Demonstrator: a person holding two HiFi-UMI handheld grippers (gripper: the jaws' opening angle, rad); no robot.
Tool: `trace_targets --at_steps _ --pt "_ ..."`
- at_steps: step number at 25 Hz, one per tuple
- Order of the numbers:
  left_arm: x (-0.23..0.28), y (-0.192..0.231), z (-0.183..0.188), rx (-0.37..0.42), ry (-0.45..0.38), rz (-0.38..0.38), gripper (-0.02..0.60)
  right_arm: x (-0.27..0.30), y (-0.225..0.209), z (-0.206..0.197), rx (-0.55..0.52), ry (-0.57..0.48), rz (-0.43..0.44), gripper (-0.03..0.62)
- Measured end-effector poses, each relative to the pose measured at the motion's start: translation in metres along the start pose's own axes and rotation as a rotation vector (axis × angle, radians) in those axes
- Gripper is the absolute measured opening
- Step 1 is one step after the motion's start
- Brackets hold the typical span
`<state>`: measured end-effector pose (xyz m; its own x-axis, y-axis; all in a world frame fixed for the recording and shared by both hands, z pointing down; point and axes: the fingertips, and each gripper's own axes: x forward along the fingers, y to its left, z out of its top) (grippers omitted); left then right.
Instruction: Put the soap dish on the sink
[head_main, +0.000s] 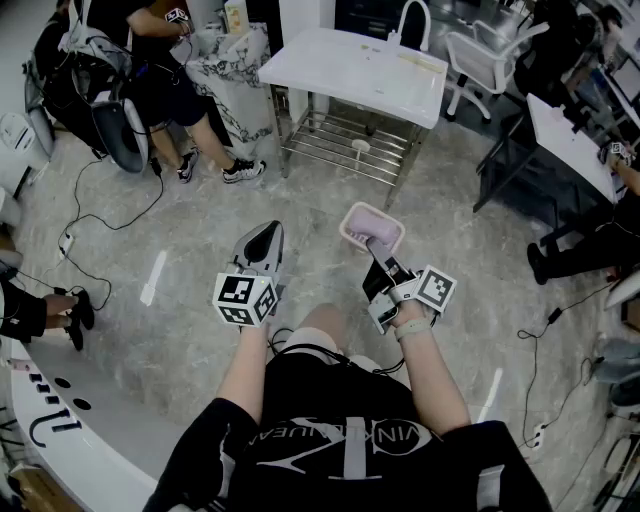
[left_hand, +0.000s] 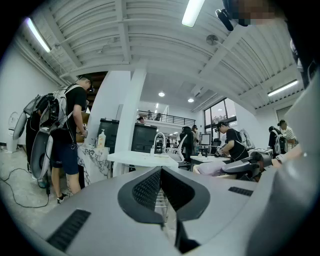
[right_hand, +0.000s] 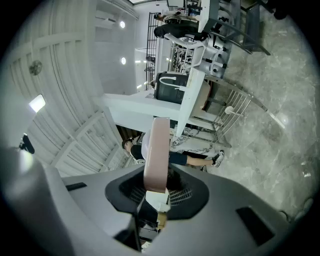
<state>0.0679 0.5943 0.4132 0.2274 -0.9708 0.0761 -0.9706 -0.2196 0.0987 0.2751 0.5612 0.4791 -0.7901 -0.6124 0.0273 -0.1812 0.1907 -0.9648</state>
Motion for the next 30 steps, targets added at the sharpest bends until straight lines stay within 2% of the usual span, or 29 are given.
trace_targets --at_steps 10,15,18,24,30 --pt "0.024 0.012 -0.010 -0.014 -0.007 0.007 0.017 0.020 -0.015 0.012 -0.001 0.002 0.006 0.095" --pt "0.076 0.040 -0.013 -0.030 -0.003 -0.007 0.017 0.059 -0.023 0.042 -0.039 -0.001 -0.019 0.095" --pt "0.110 0.062 -0.013 -0.028 -0.008 0.011 0.017 0.085 -0.030 0.060 -0.052 0.002 -0.024 0.097" --pt "0.181 0.109 0.003 -0.034 0.002 -0.002 0.017 0.150 -0.029 0.101 -0.075 -0.010 0.024 0.097" --pt "0.242 0.152 0.013 -0.029 0.026 -0.042 0.017 0.215 -0.032 0.132 -0.077 -0.026 0.028 0.097"
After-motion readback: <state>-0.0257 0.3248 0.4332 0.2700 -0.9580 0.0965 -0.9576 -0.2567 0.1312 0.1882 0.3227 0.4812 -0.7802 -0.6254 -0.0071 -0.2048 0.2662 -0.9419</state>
